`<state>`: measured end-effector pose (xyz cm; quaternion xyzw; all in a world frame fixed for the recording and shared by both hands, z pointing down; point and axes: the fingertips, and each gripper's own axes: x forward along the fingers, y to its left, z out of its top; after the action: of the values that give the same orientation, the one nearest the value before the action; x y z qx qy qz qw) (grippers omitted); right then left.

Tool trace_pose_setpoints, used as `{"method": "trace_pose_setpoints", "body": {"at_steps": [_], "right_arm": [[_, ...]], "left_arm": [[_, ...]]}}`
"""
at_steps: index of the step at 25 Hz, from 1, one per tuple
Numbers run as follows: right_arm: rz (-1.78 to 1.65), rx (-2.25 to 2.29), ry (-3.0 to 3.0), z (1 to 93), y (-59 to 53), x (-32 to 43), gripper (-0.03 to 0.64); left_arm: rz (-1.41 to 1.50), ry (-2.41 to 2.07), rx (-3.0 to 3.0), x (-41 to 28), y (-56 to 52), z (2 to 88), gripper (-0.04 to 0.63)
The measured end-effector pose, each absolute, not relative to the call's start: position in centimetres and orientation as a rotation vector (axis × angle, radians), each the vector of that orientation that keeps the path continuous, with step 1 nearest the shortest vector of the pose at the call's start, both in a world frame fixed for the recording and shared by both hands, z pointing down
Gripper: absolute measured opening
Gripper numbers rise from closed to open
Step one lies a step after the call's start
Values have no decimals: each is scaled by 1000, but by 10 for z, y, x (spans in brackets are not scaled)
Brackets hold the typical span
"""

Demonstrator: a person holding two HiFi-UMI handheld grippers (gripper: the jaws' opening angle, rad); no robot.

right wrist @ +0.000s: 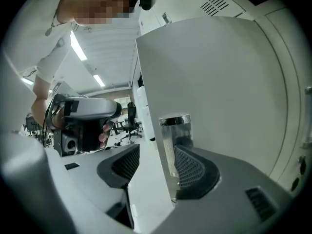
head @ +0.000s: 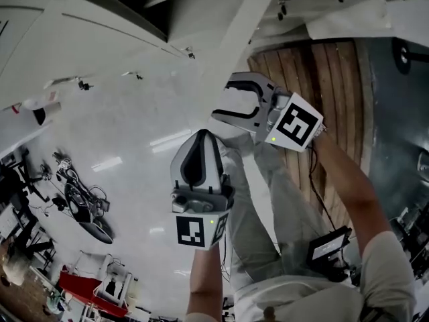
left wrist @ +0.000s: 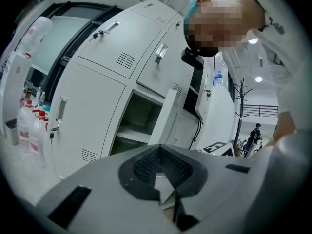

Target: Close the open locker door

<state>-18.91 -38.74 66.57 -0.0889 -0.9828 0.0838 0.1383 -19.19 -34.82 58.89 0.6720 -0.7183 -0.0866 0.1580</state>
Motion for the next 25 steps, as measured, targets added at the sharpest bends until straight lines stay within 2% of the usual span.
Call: {"method": "trace_pose_setpoints", "body": {"at_steps": [6,8,12,25], "right_arm": [[207,-201,-2843,667,-402,-228,220],[225,-131,-2861,667,-412,-239,185],[297,31,-2885,667,-432,-256,74],[306,373,-2882,669,-469,-305,67]], "left_arm": [[-225,-2010,1945,-226,-350,597,8],[-227,-2009,1961,-238,-353,597,8],[-239,-2016,1989,-265,-357,592,8],[-246,-1932,2045,-299,-375,599,8]]}}
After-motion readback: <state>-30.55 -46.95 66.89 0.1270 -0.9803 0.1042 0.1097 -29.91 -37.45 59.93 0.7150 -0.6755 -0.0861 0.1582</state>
